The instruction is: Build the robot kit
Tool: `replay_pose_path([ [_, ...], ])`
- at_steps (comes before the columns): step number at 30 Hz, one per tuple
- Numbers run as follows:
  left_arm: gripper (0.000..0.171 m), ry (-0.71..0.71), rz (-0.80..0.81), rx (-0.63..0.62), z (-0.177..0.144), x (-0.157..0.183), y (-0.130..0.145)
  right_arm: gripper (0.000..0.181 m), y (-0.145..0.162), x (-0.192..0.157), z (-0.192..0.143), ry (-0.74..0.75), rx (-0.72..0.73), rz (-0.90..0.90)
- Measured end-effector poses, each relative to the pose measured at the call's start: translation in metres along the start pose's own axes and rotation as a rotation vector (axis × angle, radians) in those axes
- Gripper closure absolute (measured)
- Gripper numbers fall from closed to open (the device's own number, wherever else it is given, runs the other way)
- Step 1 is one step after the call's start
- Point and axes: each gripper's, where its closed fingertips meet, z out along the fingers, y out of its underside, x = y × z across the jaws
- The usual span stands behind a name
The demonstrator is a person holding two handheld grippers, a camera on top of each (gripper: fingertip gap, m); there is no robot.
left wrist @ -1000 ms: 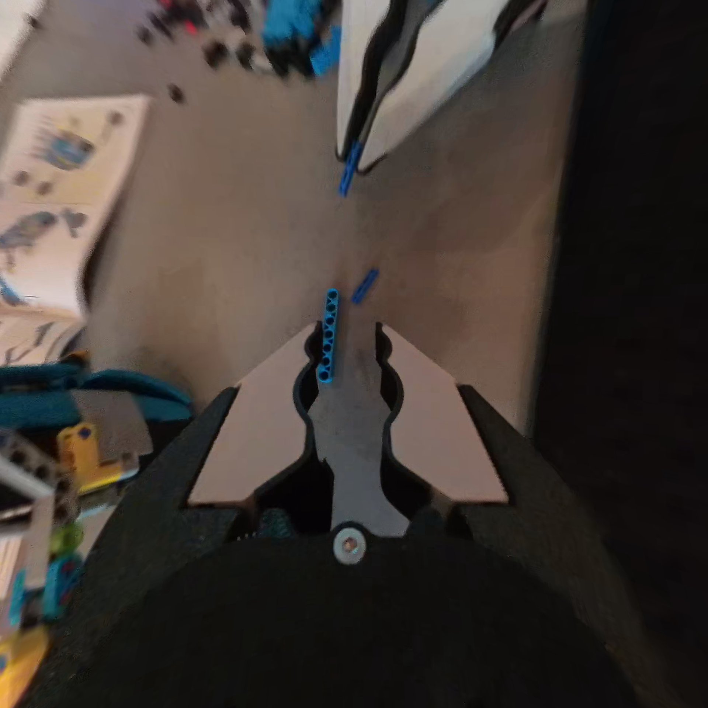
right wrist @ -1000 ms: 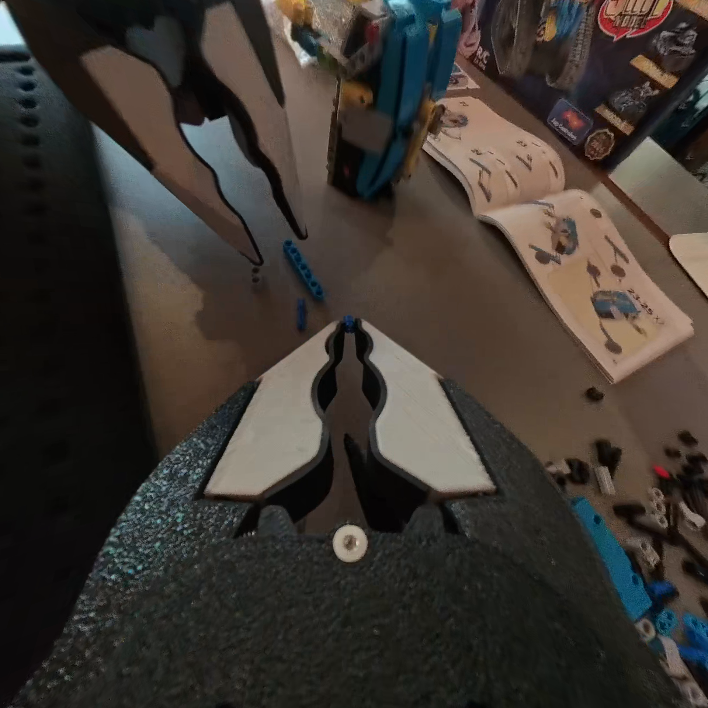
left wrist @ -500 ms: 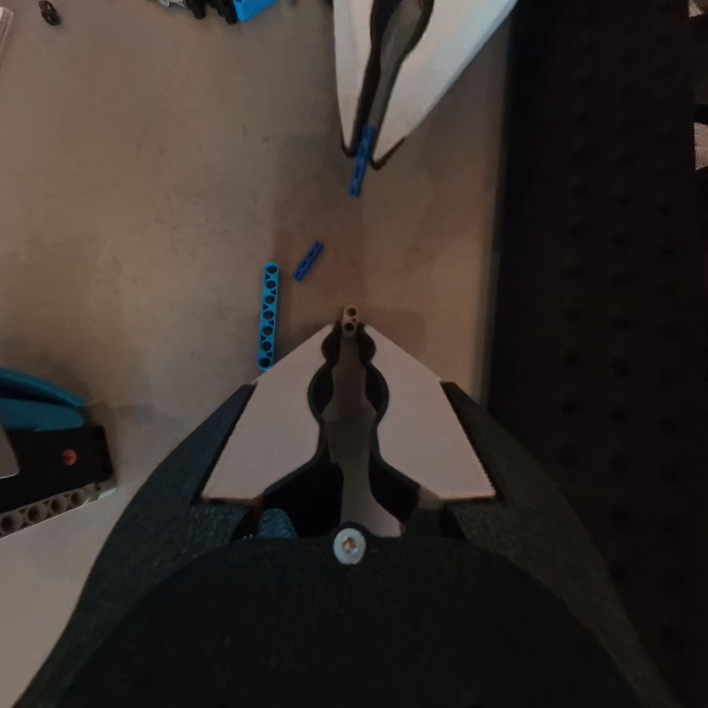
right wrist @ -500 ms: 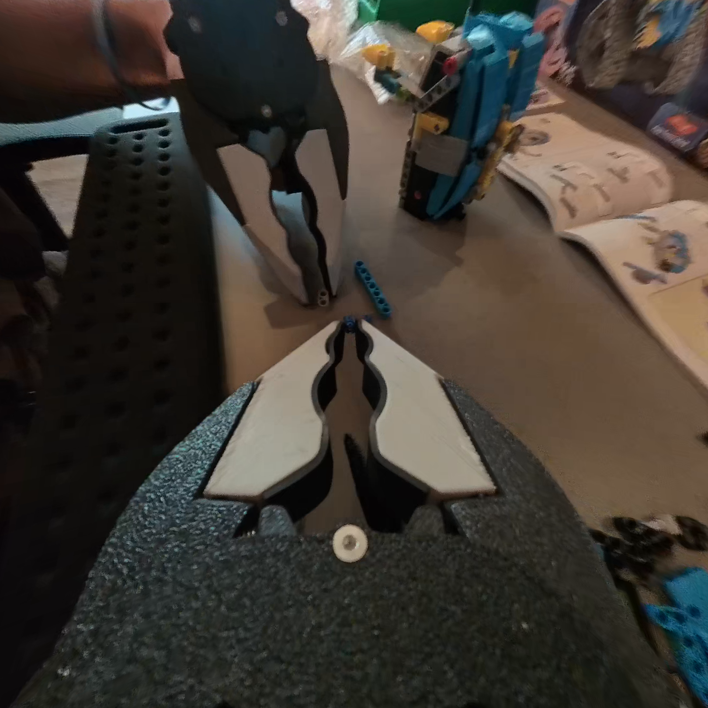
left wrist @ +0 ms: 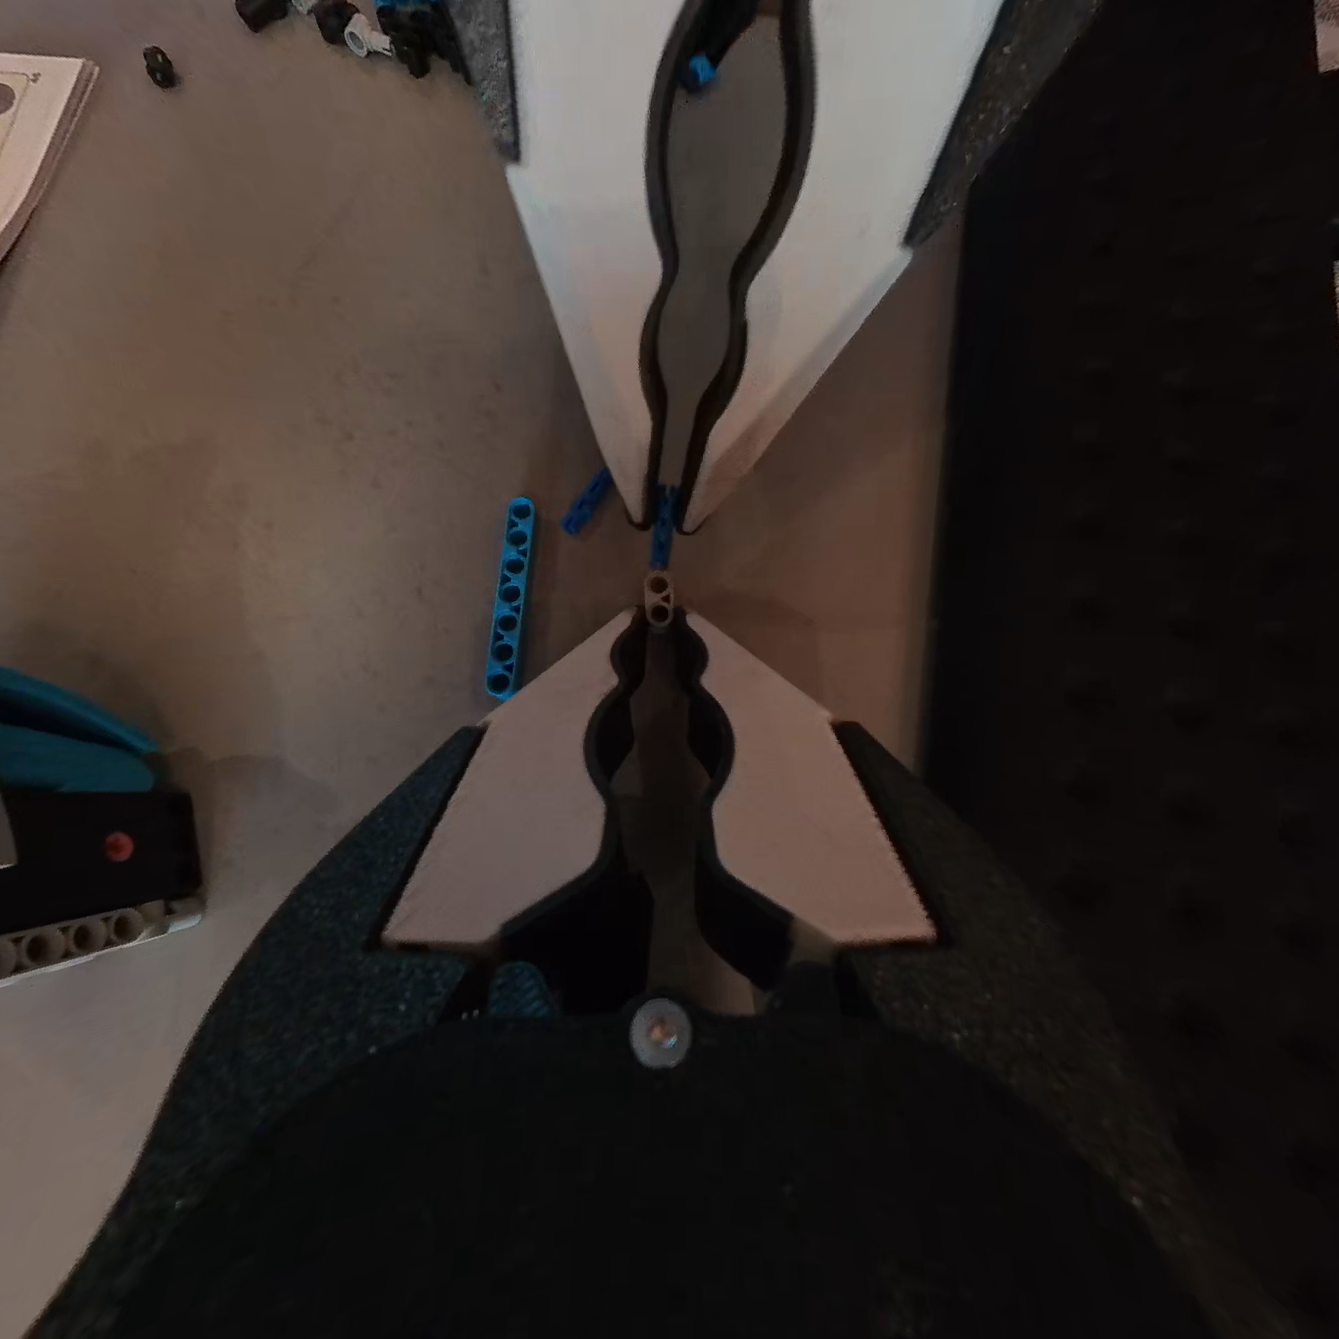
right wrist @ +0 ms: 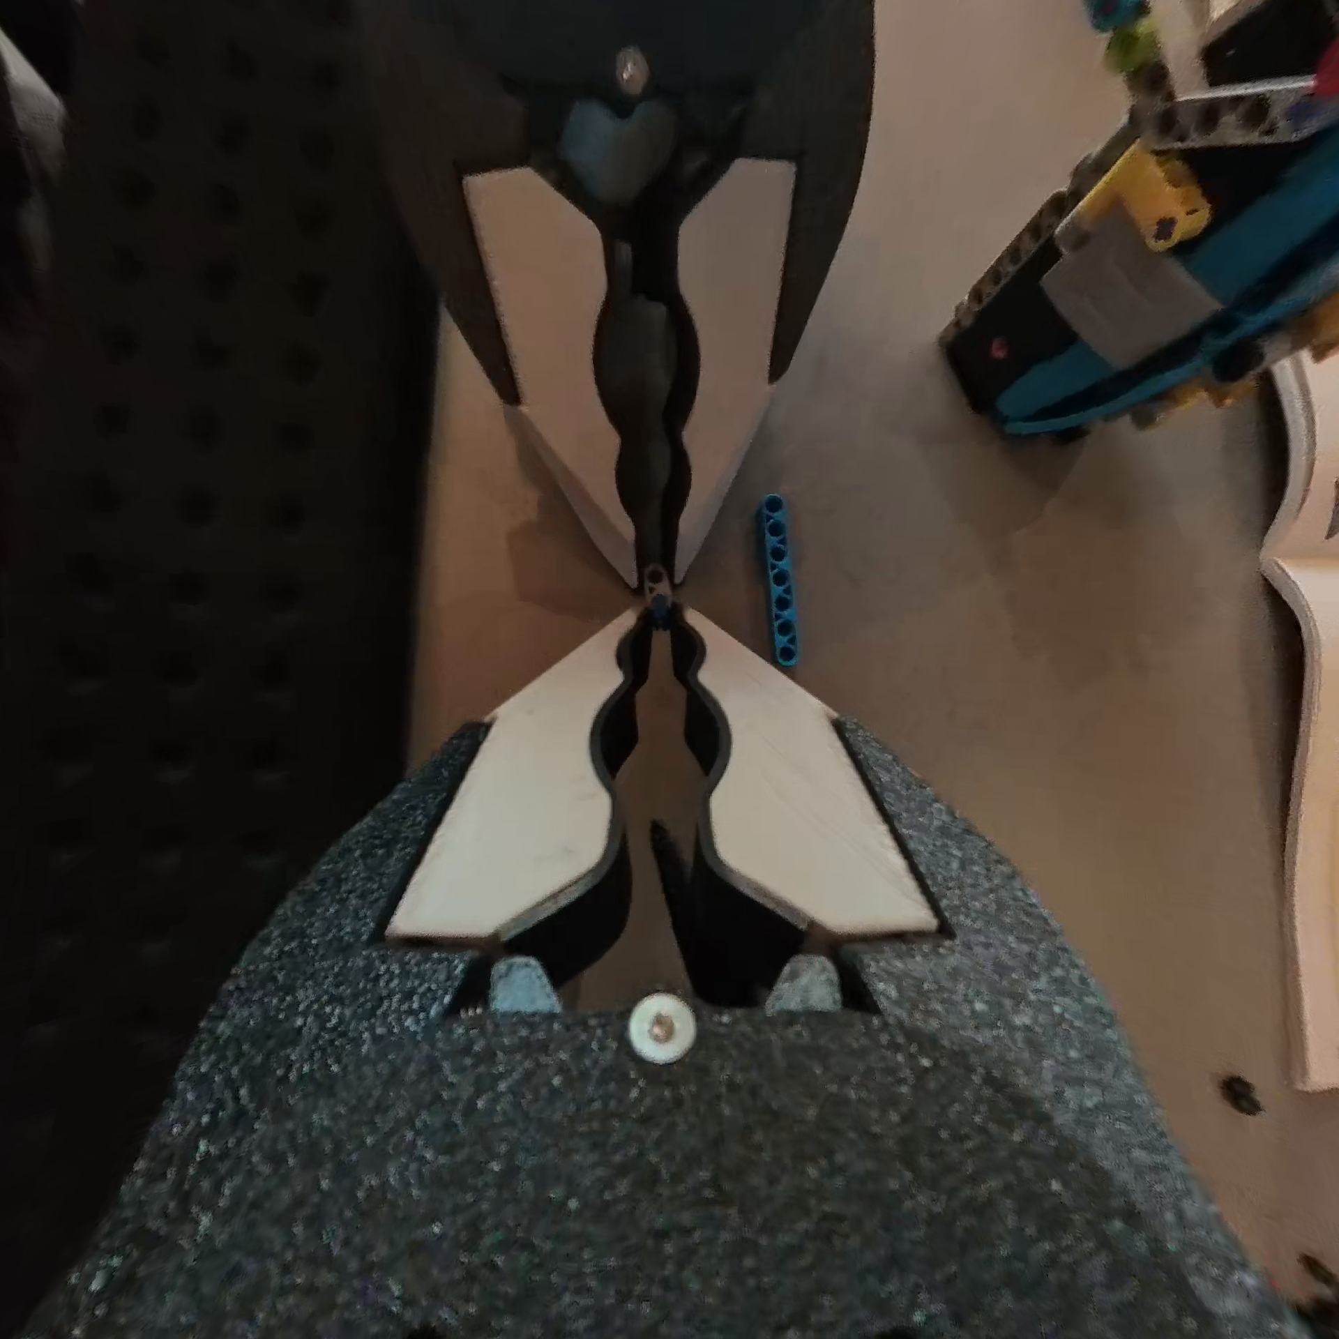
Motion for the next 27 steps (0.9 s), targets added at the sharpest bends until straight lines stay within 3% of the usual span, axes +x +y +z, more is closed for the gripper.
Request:
replay_pose_path([
  [6,0.165,0.012,-0.005,0.01,0.0,0.0,0.0,0.175,0.004,-0.003,0.007,-0.062,-0.134,-0.046],
  [27,0.164,0.029,-0.029,0.018,0.0,0.0,-0.001,0.176,-0.003,-0.003,0.016,-0.078,-0.267,-0.148],
])
